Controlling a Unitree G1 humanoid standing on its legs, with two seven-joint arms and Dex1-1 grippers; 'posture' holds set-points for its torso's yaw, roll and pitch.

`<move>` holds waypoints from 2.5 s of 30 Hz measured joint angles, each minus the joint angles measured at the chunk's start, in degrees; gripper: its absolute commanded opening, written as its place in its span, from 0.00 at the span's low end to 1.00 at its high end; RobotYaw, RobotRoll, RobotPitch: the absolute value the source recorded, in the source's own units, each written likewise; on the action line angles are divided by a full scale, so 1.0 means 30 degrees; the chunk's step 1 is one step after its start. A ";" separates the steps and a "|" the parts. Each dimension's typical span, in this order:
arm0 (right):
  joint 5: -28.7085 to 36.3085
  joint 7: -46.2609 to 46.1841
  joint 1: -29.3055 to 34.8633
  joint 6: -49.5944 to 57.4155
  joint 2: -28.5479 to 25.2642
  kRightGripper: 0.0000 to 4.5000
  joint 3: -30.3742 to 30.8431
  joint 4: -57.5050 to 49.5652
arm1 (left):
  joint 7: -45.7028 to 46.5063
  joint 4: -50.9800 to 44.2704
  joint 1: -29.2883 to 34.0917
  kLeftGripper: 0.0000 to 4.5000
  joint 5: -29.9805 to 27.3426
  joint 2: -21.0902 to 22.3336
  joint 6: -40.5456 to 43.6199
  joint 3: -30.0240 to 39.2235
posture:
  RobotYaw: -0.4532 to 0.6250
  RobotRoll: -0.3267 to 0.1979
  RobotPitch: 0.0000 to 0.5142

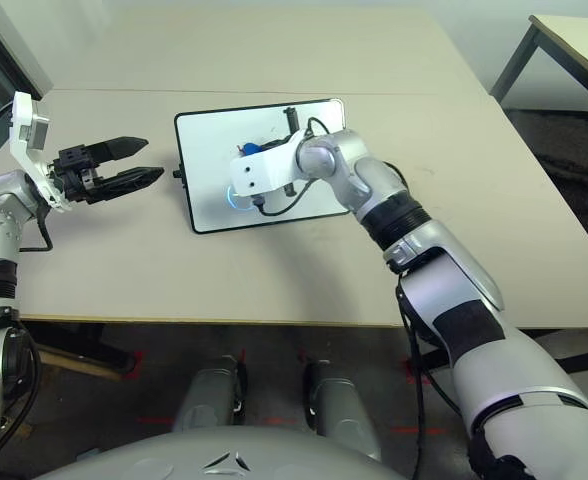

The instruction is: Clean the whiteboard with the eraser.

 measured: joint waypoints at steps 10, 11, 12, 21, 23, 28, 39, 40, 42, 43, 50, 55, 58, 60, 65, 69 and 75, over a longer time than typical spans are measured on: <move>0.0165 0.0466 0.0445 0.0102 -0.0947 0.00 -0.0025 -0.0734 | -0.0002 0.0024 -0.0013 1.00 0.0001 0.0000 -0.0002 0.0000 | 0.66 0.62 0.15; 0.0165 0.0482 0.0445 0.0144 -0.0930 0.00 -0.0025 -0.0751 | -0.0002 0.0026 -0.0020 1.00 0.0001 0.0000 -0.0003 -0.0001 | 0.66 0.62 0.15; 0.0165 0.0504 0.0444 0.0193 -0.0871 0.00 -0.0025 -0.0770 | -0.0002 0.0029 -0.0022 1.00 0.0001 0.0000 -0.0003 -0.0001 | 0.66 0.62 0.15; 0.0086 0.0517 0.0436 0.0357 0.0522 0.00 0.0031 -0.0801 | 0.0007 0.0030 -0.0030 1.00 0.0000 0.0000 -0.0003 0.0000 | 0.68 0.62 0.14; 0.0019 0.0515 0.0421 0.0360 0.0897 0.00 0.0090 -0.0794 | 0.0011 0.0024 -0.0028 1.00 0.0000 0.0001 -0.0003 0.0002 | 0.68 0.62 0.14; -0.0066 0.0444 0.0156 0.0352 0.1743 0.00 0.0339 -0.0562 | 0.0053 0.0011 -0.0018 1.00 -0.0002 0.0001 -0.0002 0.0015 | 0.68 0.62 0.14; -0.0076 -0.0104 -0.0368 -0.0006 0.2177 0.00 0.0727 0.0354 | 0.0064 0.0003 0.0005 1.00 -0.0003 0.0001 -0.0001 0.0098 | 0.68 0.62 0.14; -0.0075 -0.0120 -0.0376 -0.0044 0.2085 0.00 0.0728 0.0401 | 0.0064 0.0003 0.0005 1.00 -0.0003 0.0002 -0.0001 0.0097 | 0.68 0.62 0.14; -0.0076 -0.0152 -0.0389 -0.0113 0.1821 0.00 0.0728 0.0421 | 0.0064 0.0003 0.0005 1.00 -0.0003 0.0002 -0.0001 0.0098 | 0.68 0.62 0.14; -0.0076 -0.0171 -0.0405 -0.0125 0.1613 0.00 0.0727 0.0421 | 0.0064 0.0003 0.0005 1.00 -0.0003 0.0001 -0.0001 0.0098 | 0.68 0.62 0.14; -0.0045 -0.0339 -0.0458 0.0105 0.0441 0.00 0.0518 0.0425 | 0.0054 0.0012 -0.0002 1.00 -0.0003 0.0001 -0.0002 0.0098 | 0.67 0.62 0.13; -0.0028 -0.0326 -0.0501 0.0350 0.0101 0.00 0.0303 0.0425 | 0.0037 0.0046 -0.0098 1.00 -0.0002 -0.0001 -0.0005 0.0096 | 0.67 0.62 0.13; -0.0030 -0.0316 -0.0555 0.0428 0.0132 0.00 0.0304 0.0426 | 0.0008 0.0057 -0.0341 1.00 -0.0001 -0.0005 -0.0015 0.0096 | 0.67 0.62 0.13; -0.0030 -0.0314 -0.0581 0.0477 0.0250 0.00 0.0304 0.0426 | 0.0001 0.0058 -0.0396 1.00 -0.0002 -0.0005 -0.0031 0.0097 | 0.67 0.62 0.13; -0.0041 -0.0314 -0.0721 0.0505 0.0886 0.00 0.0318 0.0607 | 0.0000 0.0053 -0.0393 1.00 -0.0002 -0.0006 -0.0030 0.0097 | 0.68 0.62 0.12; -0.0052 -0.0364 -0.1003 0.0475 0.1789 0.00 0.0450 0.0862 | 0.0000 0.0015 -0.0282 1.00 -0.0003 0.0025 -0.0013 0.0098 | 0.70 0.62 0.12; -0.0061 -0.0639 -0.1423 0.0182 0.2669 0.00 0.0766 0.1636 | 0.0005 -0.0123 0.0302 1.00 -0.0019 0.0198 0.0140 0.0128 | 0.71 0.62 0.12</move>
